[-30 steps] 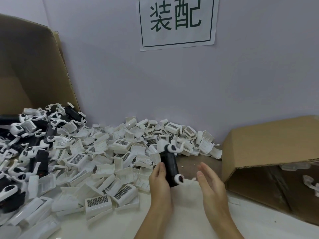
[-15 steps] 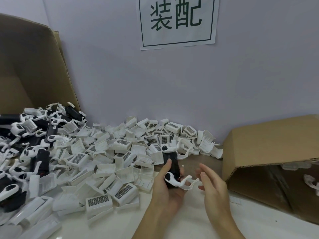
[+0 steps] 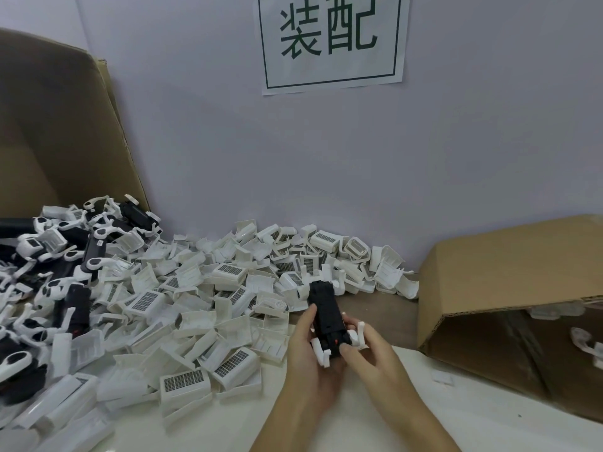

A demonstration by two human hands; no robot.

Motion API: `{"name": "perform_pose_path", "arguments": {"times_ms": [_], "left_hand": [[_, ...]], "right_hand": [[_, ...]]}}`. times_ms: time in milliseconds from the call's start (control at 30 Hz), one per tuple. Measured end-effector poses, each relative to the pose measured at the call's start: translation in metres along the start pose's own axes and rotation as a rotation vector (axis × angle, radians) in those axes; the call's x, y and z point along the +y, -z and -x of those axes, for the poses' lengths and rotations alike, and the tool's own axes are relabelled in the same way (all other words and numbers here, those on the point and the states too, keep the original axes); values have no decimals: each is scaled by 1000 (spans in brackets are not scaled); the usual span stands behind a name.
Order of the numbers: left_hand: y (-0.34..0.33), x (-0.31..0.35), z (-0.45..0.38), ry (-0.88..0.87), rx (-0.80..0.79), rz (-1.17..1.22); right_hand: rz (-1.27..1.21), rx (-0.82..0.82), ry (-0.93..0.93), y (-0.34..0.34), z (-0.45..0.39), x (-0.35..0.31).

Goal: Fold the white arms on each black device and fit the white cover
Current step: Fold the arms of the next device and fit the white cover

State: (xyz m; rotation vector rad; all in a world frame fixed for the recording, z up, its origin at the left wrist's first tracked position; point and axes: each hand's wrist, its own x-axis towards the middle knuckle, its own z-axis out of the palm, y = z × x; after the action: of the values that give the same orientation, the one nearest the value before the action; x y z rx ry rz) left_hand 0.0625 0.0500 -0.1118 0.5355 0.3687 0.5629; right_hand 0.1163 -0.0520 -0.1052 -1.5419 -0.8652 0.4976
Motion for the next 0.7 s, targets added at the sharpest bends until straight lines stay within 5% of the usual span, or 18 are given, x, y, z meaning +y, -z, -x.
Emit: {"name": "perform_pose_path", "arguments": {"times_ms": [167,700], "left_hand": [[-5,-4,3,-92,24,-56],[-3,-5,3,-35,29,-67]], "right_hand": [[-42,35,-125,-9,-5,1],[-44,-14,-86,-4,-1,2]]}}
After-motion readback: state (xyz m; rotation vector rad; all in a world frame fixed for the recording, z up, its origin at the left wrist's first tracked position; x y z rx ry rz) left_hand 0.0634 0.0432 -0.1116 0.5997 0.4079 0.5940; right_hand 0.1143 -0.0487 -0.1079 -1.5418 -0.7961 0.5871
